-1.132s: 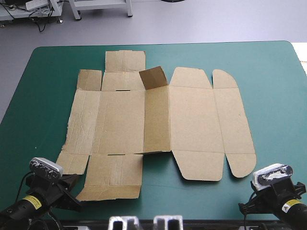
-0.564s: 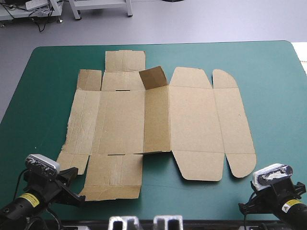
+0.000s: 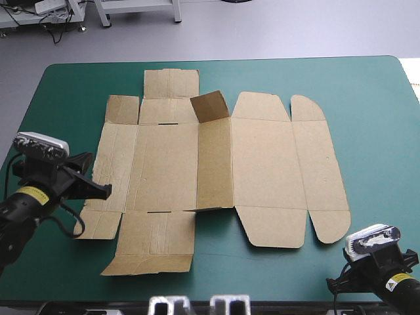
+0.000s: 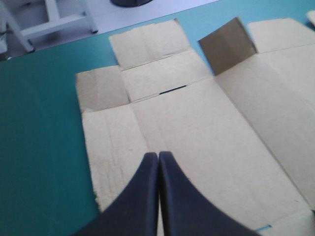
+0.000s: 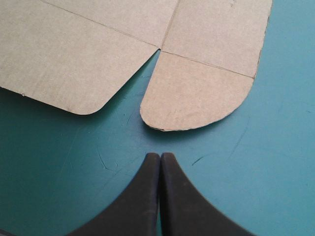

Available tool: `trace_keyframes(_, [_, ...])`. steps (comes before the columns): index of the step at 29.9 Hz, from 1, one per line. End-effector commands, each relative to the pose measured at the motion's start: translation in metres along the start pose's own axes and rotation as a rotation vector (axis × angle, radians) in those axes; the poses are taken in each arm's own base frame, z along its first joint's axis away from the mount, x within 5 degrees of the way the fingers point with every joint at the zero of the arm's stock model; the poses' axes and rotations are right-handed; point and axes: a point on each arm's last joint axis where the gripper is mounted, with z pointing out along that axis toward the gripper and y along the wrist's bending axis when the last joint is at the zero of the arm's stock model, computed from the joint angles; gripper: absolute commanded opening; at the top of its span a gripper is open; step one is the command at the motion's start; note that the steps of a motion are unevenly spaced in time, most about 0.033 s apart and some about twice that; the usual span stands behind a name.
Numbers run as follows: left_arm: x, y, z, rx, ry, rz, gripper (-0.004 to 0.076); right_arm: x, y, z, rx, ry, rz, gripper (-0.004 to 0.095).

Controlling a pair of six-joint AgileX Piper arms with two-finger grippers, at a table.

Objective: Fold the box

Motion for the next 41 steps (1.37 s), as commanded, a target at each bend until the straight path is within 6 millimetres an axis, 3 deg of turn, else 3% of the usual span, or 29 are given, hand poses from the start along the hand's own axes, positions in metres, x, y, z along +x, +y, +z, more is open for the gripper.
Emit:
trace_keyframes(1, [-0.017,0.013,0.022,-0.126,-0.013,-0.063,-0.001,-0.009,-0.002,-0.004,0.017,-0.058,-0.012,-0.0024])
trace_keyframes(6, [-0.021,0.04,0.051,-0.388,0.112,-0.088,-0.001,-0.009,-0.003,-0.004,0.025,-0.055,-0.017,-0.0024])
trace_keyframes(11, [-0.024,0.083,0.066,-0.568,0.3,-0.102,-0.001,-0.009,-0.003,-0.004,0.033,-0.053,-0.021,-0.0024])
trace_keyframes(16, [-0.019,0.126,0.073,-0.471,0.417,-0.282,-0.001,-0.009,-0.003,-0.004,0.033,-0.053,-0.021,-0.0024])
trace_keyframes(22, [0.023,0.168,0.092,-0.197,0.554,-0.648,-0.001,-0.009,-0.003,-0.004,0.033,-0.053,-0.021,-0.0024])
trace_keyframes(29, [0.06,0.181,0.117,0.068,0.738,-0.723,-0.001,-0.009,-0.003,-0.004,0.033,-0.053,-0.021,-0.0024])
trace_keyframes(41, [0.073,0.178,0.143,0.145,0.798,-0.738,-0.0002,-0.009,-0.004,-0.004,0.04,-0.055,0.028,-0.0024])
